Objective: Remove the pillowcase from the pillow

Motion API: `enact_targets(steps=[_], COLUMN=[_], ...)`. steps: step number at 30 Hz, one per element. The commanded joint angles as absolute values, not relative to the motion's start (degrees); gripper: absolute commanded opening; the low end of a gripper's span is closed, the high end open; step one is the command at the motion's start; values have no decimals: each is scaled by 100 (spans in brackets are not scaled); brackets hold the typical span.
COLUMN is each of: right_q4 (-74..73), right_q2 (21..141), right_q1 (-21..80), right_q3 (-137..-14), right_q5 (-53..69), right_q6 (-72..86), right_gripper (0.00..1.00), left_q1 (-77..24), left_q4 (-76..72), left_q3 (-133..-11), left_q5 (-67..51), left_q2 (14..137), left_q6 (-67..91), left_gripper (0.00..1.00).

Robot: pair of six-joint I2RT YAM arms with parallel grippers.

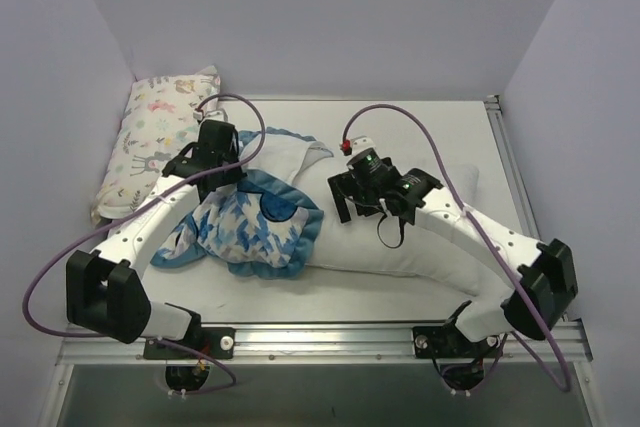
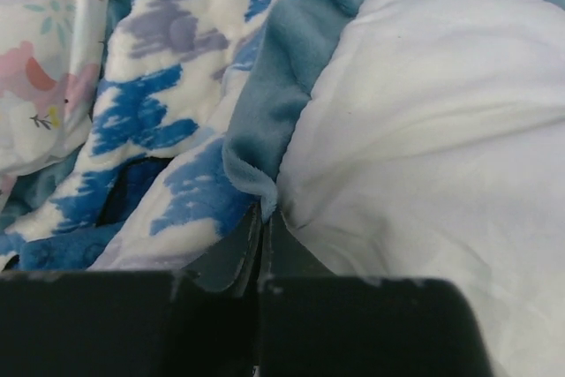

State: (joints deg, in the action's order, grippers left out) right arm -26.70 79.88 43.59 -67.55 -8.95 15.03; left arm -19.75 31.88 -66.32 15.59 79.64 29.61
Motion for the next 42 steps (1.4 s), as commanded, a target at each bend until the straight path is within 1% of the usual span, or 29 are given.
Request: enact_targets(steps=[1,2,3,4,5,6,9,10,11,13,14,18,20,25,28,29,31,32,33,34,35,39,42], right_q4=[-2452,-2452,-2452,-2470,-2461,-2461,-2470,-2461,-2452,-2408,-2400,-2399,-2399,-2391,-2417,-2443,-2496,-2531,-2557,-2575,-2619,-2751,-2821], right_q2=[8647,8918,9008,9070,9123,9123,9027,9000,8965,8921,8886,8842,8833,8798,8684,8597,8482,8351,8289,8210,8070,7717,7498], right_q1=[4377,4351,4316,4289,4254,4176,3991,3755,3640,3368,3305,3199,3182,3173,3103,3033,2971,2919,2866,2752,2681,2277,1847], right_q3=[-6486,-6486,-6512,-6513,-6521,-6539,-6557,-6557,-6539,-6522,-6521,-6574,-6600,-6653,-6592,-6592,-6566,-6565,-6557,-6565,-6574,-6609,-6653], right_q5=[-791,-791,-817,-852,-844,-809,-870,-748,-669,-537,-484,-448,-387,-325,-351,-343,-377,-387,-361,-352,-352,-282,-97], right_q6=[1424,1476,1581,1669,1722,1801,1933,2003,2047,2065,2057,2030,2013,1995,1969,1943,1916,1890,1890,1864,1855,1802,1828], right_gripper=[92,65,38,14,0,0,0,0,0,0,0,0,0,0,0,0,0,0,0,0,0,0,0], left_q1=[-1969,-1977,-2021,-2048,-2065,-2083,-2345,-2625,-2845,-3180,-3556,-4323,-4508,-4518,-4430,-4369,-3984,-3764,-3553,-3333,-2896,-2059,-1346], left_q4=[2812,2804,2804,2812,2830,2874,3084,3181,3243,3366,3375,3331,3209,2435,2618,2784,2900,2935,2979,2988,2988,2979,2840], left_q3=[-6706,-6697,-6697,-6697,-6697,-6697,-6654,-6619,-6575,-6277,-6145,-5424,-5072,-4782,-4869,-4921,-4931,-4922,-4878,-4852,-4825,-4737,-4597], left_q5=[898,827,774,765,756,747,904,1053,1455,1730,1853,2547,2750,2899,3294,3505,3586,3560,3499,3420,3367,3243,2902], left_q2=[7937,7902,7762,7665,7560,7315,6770,6628,6479,6092,5969,5521,5484,5739,6020,6116,6126,6117,6056,6003,5959,5748,5809], left_q6=[2953,2927,2901,2813,2786,2760,2707,2751,2786,3048,3145,3673,3919,3850,3954,3990,4051,4060,4078,4043,4034,3990,3981], left_gripper=[0,3,30,46,59,74,83,84,85,86,86,86,86,84,59,36,14,4,0,0,0,0,0])
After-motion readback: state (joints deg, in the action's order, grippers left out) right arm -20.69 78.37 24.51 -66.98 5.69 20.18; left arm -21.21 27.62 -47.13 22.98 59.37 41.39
